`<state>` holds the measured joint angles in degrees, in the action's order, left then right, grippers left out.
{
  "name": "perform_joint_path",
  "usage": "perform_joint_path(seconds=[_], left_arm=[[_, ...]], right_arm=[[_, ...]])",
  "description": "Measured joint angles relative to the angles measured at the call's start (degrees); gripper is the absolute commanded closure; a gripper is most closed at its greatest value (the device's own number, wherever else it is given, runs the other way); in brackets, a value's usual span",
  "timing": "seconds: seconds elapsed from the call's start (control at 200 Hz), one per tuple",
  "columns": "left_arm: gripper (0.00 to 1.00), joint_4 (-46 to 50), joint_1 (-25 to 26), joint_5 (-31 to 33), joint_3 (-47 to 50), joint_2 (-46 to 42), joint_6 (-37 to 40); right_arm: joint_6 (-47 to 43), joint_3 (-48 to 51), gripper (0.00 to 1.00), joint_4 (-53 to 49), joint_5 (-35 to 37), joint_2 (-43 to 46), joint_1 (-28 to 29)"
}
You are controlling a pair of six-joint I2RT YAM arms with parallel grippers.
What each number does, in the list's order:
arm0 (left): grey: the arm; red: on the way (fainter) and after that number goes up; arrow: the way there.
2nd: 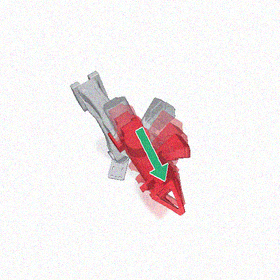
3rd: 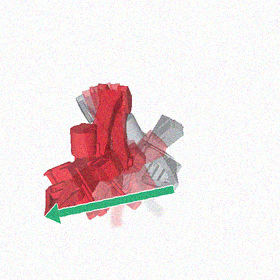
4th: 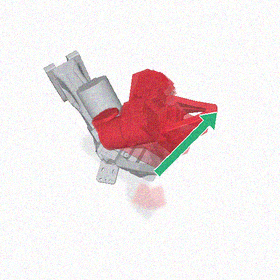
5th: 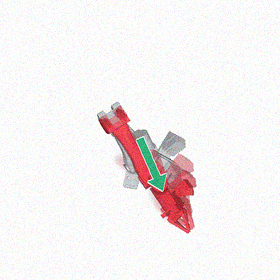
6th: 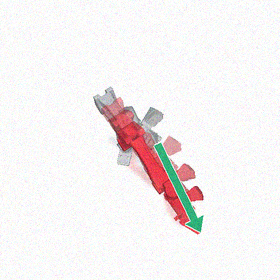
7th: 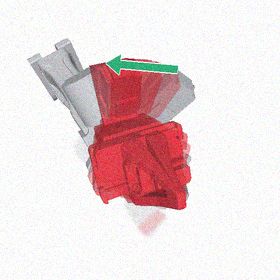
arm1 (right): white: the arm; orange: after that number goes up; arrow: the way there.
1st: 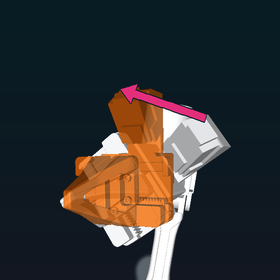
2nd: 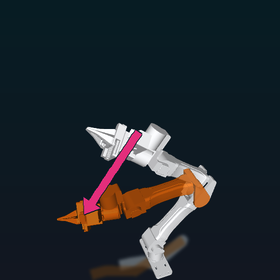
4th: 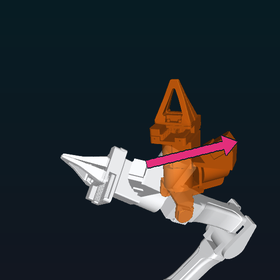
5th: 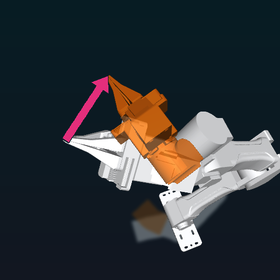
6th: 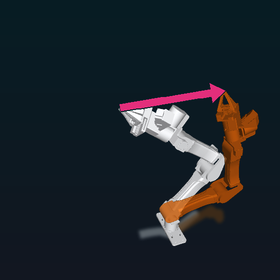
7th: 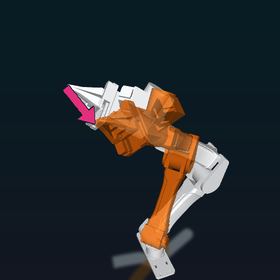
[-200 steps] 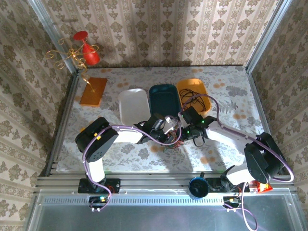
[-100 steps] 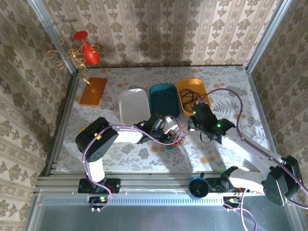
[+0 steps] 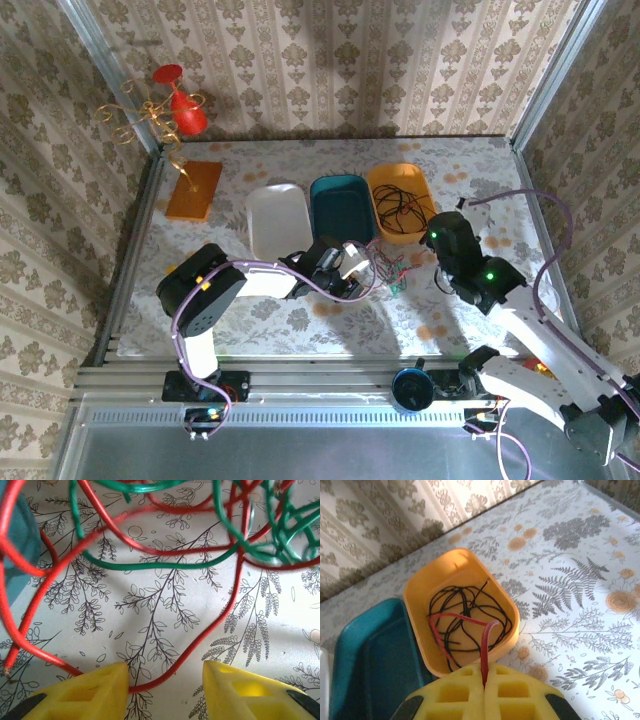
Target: Untangle the cables
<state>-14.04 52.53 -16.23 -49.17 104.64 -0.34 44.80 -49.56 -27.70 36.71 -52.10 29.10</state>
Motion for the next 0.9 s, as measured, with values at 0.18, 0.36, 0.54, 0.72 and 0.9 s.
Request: perform_joint_path(seconds=[0.18,0.36,0.54,0.72,0.9], left_arm=[[0.57,-0.1,0.0,0.1,0.1,0.0,0.2],[0.41,0.5,0.0,1.1,2.5,-3.1,0.7],[0.26,0.5,0.0,1.5,2.7,-8.5,1.2],[0.22,-0.7,0.3,0.9,0.1,-11.8,1.2],[0.2,-2.9,1.3,-0.3,-2.6,-12.1,1.2]], right_arm=[[-2.0,-0.2,1.0,0.2,-1.9,-0.2,-0.1],[-6.8,-0.2,1.0,3.0,-10.3,-2.4,-0.1],[-10.6,-0.6,1.0,8.7,-21.4,-3.1,-0.1],[-10.4,-3.0,1.0,13.1,-29.6,-4.2,0.0],[-6.6,-3.3,1.0,18.2,-33.2,-5.7,0.0]])
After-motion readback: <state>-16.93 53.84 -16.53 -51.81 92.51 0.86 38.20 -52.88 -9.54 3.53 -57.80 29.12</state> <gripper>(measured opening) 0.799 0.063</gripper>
